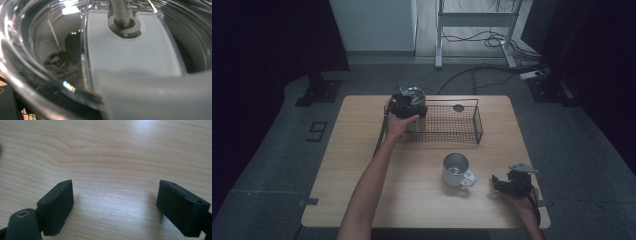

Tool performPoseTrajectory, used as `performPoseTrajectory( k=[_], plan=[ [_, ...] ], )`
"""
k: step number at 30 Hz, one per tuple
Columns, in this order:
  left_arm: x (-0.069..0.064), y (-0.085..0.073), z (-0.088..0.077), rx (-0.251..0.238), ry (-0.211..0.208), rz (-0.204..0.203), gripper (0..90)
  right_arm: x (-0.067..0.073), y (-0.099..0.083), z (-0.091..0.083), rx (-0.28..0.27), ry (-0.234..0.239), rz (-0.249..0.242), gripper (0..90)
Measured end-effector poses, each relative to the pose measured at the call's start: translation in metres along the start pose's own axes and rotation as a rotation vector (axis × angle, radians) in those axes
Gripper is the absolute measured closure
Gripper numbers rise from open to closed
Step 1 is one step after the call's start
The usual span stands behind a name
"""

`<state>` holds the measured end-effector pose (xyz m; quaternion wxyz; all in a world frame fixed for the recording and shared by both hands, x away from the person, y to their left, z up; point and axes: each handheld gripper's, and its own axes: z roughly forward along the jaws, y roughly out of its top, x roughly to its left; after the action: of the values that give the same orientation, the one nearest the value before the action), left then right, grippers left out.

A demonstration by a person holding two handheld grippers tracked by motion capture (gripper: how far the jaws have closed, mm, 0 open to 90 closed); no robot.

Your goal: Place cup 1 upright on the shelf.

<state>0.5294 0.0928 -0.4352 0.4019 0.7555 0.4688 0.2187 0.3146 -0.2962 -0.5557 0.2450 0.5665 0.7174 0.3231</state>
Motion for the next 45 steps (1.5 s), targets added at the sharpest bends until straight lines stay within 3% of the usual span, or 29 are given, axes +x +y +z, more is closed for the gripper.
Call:
performPoseTrajectory(
  k=[30,37,45],
  plan=[
    [-0.004,-0.021,0.018,0.049,0.013,0.000,3.8,0.000,0.000,0.000,0.000,0.000,0.000,14.0],
    [-0.008,-0.027,0.015,0.034,0.026,0.021,3.7,0.000,0.000,0.000,-0.001,0.000,-0.001,14.0],
    [-0.006,-0.029,0.013,0.032,0.018,0.005,3.7,0.000,0.000,0.000,-0.001,0.000,-0.002,14.1]
  ],
)
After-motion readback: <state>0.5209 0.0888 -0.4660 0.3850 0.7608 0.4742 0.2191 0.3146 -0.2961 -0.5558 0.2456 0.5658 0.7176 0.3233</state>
